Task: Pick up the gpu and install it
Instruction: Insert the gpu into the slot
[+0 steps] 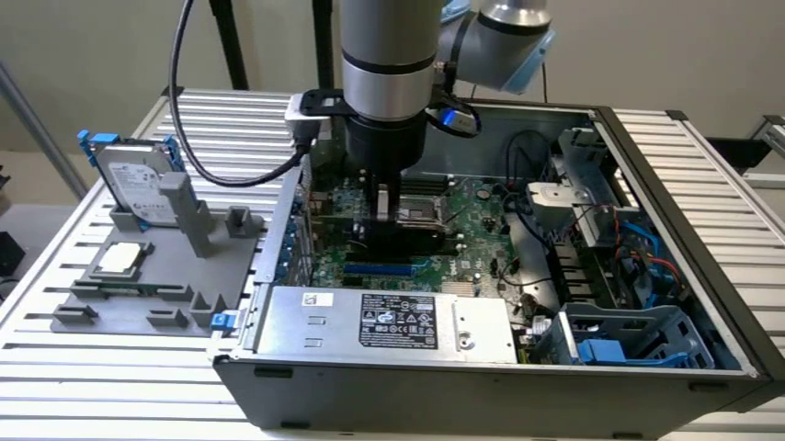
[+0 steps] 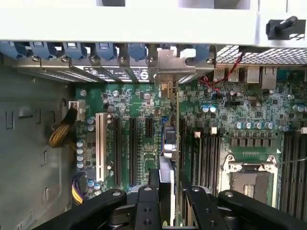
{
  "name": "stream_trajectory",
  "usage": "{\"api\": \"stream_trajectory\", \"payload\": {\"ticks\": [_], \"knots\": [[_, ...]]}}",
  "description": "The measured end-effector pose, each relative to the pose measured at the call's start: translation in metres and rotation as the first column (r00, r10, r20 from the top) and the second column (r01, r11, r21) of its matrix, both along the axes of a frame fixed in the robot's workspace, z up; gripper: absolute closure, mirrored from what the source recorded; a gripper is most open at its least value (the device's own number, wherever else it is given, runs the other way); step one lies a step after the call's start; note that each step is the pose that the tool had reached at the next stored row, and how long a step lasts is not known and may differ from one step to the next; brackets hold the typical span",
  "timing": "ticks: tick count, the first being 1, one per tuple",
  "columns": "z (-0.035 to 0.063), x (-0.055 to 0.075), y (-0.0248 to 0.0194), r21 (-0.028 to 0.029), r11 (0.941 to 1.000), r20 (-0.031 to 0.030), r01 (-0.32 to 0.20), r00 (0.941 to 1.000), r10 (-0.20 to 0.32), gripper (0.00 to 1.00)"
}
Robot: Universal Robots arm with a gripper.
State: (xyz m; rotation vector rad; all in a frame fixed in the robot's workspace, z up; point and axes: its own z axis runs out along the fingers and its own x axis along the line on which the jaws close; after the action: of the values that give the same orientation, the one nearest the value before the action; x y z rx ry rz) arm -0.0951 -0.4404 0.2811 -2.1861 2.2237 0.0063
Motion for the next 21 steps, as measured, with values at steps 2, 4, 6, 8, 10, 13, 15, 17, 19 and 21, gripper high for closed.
{"api": "stream_trajectory", "payload": {"ticks": [2,4,6,8,10,13,15,17,19,21], "knots": [[-0.0036,0.000,0.0000,0.0000,1.0000,0.0006,0.000,1.0000,0.000,1.00],[-0.0071,-0.001,-0.0001,-0.0001,1.0000,0.0010,0.000,1.0000,0.000,1.00],[-0.0107,-0.001,-0.0002,0.0000,1.0000,0.0011,0.001,1.0000,-0.001,1.00],[-0.0130,-0.001,-0.0003,-0.0001,1.0000,0.0010,0.001,1.0000,-0.001,1.00],[-0.0133,-0.001,-0.0005,-0.0001,1.0000,0.0010,0.001,1.0000,-0.001,1.00],[-0.0135,-0.001,-0.0009,-0.0001,1.0000,0.0006,0.001,1.0000,-0.001,1.00],[-0.0135,-0.002,-0.0015,0.0000,1.0000,-0.0002,0.001,1.0000,-0.001,1.00],[-0.0135,-0.002,-0.0028,0.0001,1.0000,-0.0004,0.002,1.0000,-0.002,1.00],[-0.0135,-0.003,-0.0037,0.0004,1.0000,-0.0004,0.004,1.0000,-0.004,1.00],[-0.0135,-0.003,-0.0037,0.0004,1.0000,-0.0004,0.004,1.0000,-0.004,1.00]]}}
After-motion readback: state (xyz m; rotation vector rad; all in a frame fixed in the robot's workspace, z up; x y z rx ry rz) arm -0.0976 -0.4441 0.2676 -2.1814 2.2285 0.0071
